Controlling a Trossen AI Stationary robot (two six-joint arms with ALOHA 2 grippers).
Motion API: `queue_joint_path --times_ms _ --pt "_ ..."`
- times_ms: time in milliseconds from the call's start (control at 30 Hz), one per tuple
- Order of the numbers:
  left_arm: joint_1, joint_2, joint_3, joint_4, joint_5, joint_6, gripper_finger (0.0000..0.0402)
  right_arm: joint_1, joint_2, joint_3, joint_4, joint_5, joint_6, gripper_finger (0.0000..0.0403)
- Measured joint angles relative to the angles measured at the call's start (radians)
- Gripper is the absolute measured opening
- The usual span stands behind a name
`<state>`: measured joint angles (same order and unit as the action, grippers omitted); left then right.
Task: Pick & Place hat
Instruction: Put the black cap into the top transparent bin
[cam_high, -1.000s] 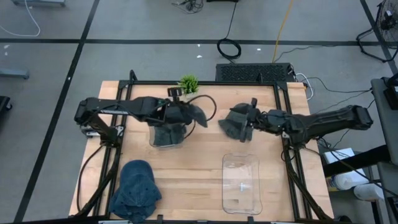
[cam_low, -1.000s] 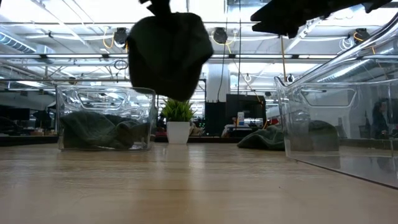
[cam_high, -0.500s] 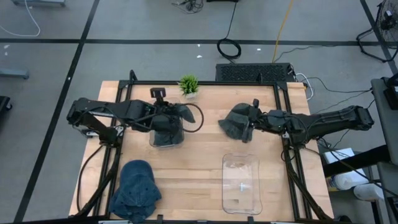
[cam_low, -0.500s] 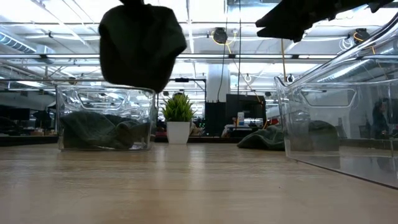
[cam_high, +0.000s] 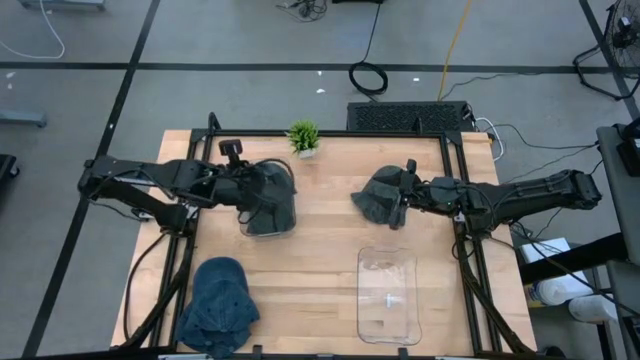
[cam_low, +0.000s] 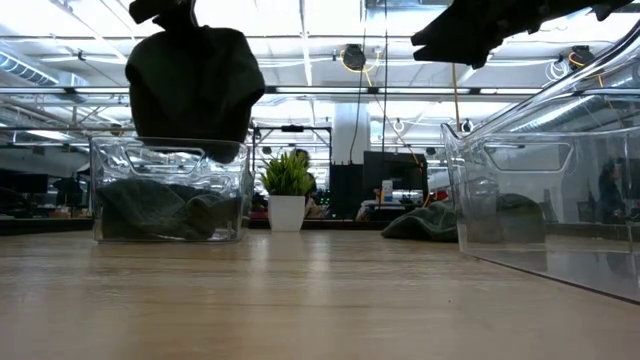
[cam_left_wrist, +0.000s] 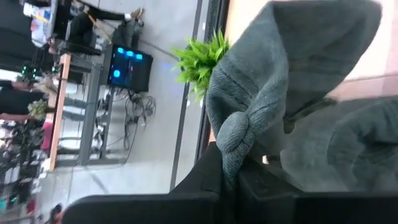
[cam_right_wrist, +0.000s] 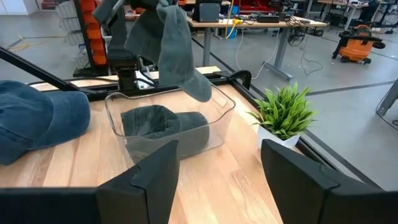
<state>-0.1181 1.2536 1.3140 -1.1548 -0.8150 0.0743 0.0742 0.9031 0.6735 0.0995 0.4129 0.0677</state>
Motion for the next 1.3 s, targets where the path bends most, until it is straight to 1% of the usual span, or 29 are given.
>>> queue_joint_path --times_ms 133,267,400,1033,1167,1300 --pt "-0.006 -0.023 -0.016 0.024 0.013 0.015 0.0006 0.0 0.0 0.0 0.0 0.0 0.0 0.0212" --pt "-0.023 -0.026 -0.016 0.047 0.044 0.093 0.0004 0.0 0.0 0.0 0.0 0.0 0.0 0.0211" --pt "-0.023 -0.026 -0.016 0.061 0.052 0.125 0.0006 0.0 0.0 0.0 -0.001 0.0 0.0 0.0212" --pt "-0.02 -0.021 -0.016 0.072 0.059 0.107 0.0005 0.0 0.0 0.0 -0.01 -0.001 0.0 0.0212" --pt "-0.02 -0.016 -0.022 0.101 0.065 0.109 0.0004 0.0 0.0 0.0 -0.011 -0.001 0.0 0.0212" --pt "-0.02 -0.017 -0.069 0.16 0.075 0.148 0.0005 0.0 0.0 0.0 -0.011 -0.001 0.0 0.0212"
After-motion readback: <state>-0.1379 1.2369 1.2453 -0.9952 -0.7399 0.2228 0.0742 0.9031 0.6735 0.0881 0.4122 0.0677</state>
